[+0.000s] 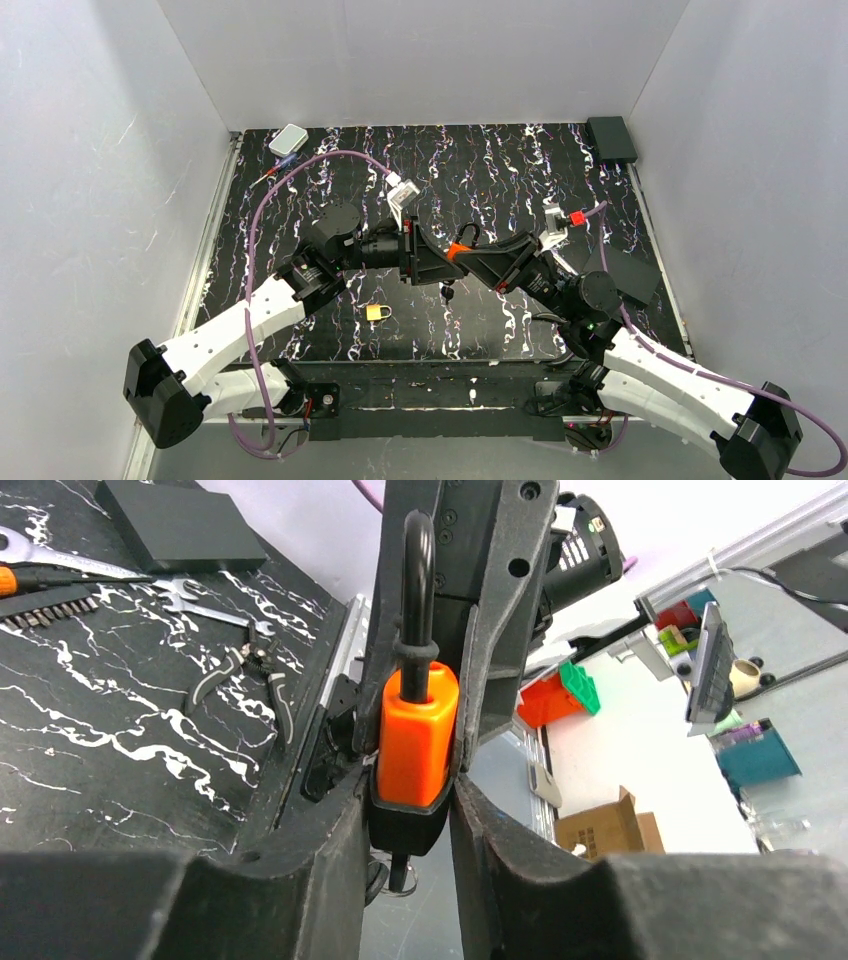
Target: Unlock with the key
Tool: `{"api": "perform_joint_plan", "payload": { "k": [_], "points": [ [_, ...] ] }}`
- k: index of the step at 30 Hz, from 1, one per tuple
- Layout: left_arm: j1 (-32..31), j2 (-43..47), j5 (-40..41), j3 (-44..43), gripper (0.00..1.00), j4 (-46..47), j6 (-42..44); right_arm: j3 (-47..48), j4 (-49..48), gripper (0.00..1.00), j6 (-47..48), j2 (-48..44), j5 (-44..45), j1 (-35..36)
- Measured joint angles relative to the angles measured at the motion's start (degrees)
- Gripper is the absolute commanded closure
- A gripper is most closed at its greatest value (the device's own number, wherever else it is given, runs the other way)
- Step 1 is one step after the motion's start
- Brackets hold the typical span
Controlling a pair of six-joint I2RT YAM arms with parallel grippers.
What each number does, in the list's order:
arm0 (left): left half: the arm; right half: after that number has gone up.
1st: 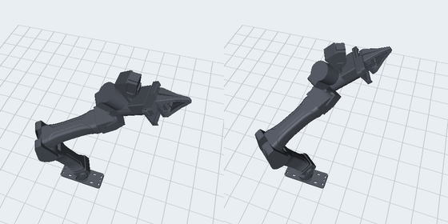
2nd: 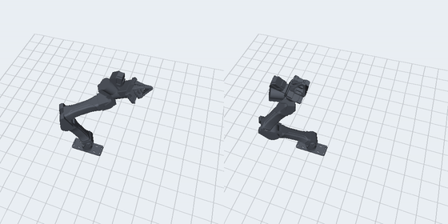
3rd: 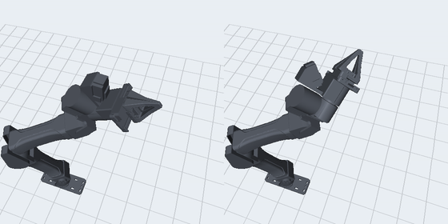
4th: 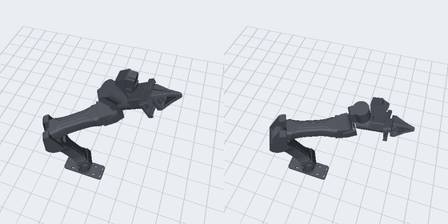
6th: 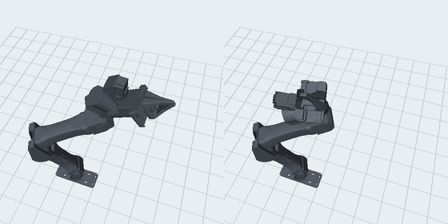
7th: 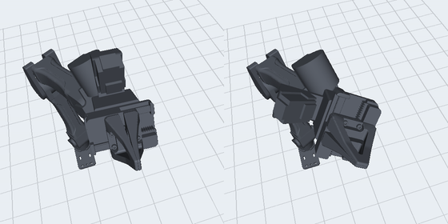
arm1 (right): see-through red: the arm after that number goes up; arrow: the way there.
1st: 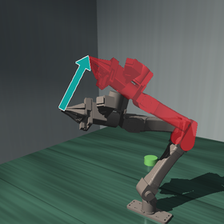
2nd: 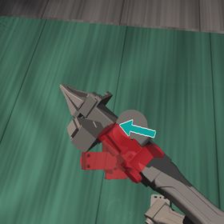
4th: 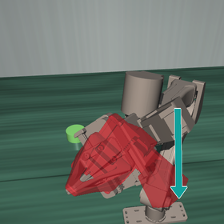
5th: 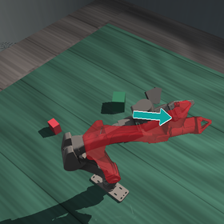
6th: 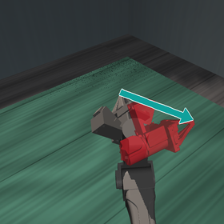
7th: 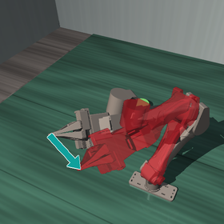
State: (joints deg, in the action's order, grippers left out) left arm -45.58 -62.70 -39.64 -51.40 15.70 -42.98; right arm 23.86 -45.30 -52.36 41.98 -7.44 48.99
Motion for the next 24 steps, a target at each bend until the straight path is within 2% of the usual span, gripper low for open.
{"api": "perform_joint_plan", "payload": {
  "k": [2, 8, 10, 11, 14, 16, 18, 24],
  "points": [
    [0.1, -0.5, -0.6, -0.1, 0.98, 0.7, -0.2, 0.0, -0.5, 0.99, -0.2, 0.0, -0.2, 0.0],
    [0.4, -1.3, -1.6, -0.4, 1.00, 2.0, -1.0, 0.0, -1.2, 0.99, -0.3, 0.0, 0.0, -0.1],
    [0.5, -1.4, -1.7, -0.4, 1.00, 2.1, -1.0, 0.0, -1.0, 0.83, -0.4, -0.1, 0.2, -0.1],
    [0.5, -1.4, -1.7, -0.4, 1.00, 2.1, -1.0, 0.0, -0.6, 0.65, -0.4, -0.3, 0.5, -0.1],
    [0.5, -1.4, -1.6, -0.4, 1.00, 1.9, -0.9, 0.1, 1.8, 0.29, -0.5, -1.6, 1.2, -0.1],
    [0.6, -1.4, -1.5, 0.0, 1.00, 1.6, -0.9, 0.6, 3.5, 0.11, -0.2, -2.9, 1.8, 0.0],
    [1.1, -1.3, -1.5, 0.8, 1.00, 1.4, -0.9, 1.5, 5.9, 0.03, 0.2, -4.6, 2.8, 0.0],
    [4.2, -0.9, -2.0, 4.0, 1.00, -0.1, 0.8, 5.5, 17.5, 0.02, 3.1, -8.6, 8.4, 0.0]
  ]
}}
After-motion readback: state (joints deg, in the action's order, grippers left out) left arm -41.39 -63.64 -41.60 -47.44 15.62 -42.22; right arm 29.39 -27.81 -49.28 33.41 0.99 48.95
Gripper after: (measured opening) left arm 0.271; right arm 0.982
